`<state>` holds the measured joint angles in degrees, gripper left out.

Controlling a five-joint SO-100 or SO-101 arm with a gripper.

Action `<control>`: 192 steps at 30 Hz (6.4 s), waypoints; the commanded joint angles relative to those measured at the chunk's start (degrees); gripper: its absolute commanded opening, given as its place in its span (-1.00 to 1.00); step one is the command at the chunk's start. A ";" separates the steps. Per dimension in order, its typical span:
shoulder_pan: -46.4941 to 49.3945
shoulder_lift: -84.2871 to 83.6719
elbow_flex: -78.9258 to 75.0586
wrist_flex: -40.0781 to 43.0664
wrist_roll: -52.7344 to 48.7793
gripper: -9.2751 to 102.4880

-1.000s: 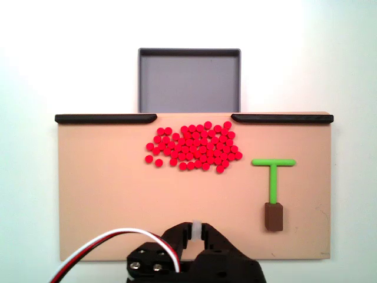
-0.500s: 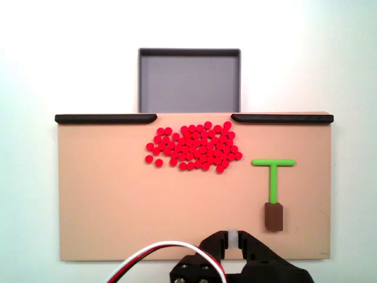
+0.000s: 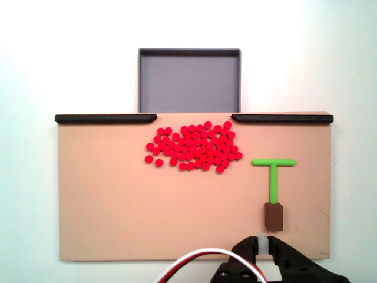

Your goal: Grasp a green tool by the dark brown handle.

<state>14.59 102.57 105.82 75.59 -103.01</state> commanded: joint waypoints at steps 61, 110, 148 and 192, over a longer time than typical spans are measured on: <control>6.50 -12.39 -5.98 -5.36 -6.86 -0.51; 4.92 -17.31 -7.29 -6.77 -5.27 -0.68; 2.11 -12.57 -6.50 -5.01 -1.76 -0.84; -11.43 2.81 0.18 5.10 13.97 -0.84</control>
<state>3.87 103.45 106.08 80.68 -89.65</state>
